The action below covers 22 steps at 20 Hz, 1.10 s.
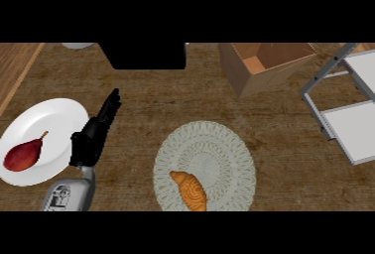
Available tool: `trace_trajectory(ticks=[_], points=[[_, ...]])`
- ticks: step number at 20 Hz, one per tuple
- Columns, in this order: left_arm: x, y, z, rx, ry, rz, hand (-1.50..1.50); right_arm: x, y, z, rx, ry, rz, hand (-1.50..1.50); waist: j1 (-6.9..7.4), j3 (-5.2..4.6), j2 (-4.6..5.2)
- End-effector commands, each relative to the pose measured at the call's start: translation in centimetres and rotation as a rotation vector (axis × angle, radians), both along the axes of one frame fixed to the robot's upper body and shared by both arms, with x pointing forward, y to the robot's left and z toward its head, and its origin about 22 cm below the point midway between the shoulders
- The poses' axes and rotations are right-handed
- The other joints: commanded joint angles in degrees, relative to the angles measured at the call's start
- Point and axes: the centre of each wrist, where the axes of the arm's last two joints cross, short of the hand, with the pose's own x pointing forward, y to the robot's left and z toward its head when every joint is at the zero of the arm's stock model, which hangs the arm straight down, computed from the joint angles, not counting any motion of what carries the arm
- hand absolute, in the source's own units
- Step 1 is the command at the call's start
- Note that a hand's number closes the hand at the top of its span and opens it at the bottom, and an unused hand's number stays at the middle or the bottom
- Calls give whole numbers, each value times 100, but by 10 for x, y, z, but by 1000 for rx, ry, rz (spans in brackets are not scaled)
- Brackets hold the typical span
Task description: Pick the squash from the placemat and place it in the tiered shelf
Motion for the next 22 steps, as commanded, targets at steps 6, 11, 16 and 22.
trace_trajectory(ticks=[6, 11, 16, 22], points=[[-2, 3, 10, -8, 1, -4, 0, 34, -27, 49, 49, -104, -79, 150, 52, 6, 6], [-12, 8, 8, -11, -5, -24, 0, 57, -40, 82, 22, -154, -131, 150, 99, 5, 7], [3, -2, 0, 4, -7, 4, 0, 88, -39, 62, -61, -145, -120, 150, 80, 7, 21], [4, -6, -2, -12, -6, -15, 0, 117, -58, 62, -93, -175, -134, 150, 69, 7, 14]])
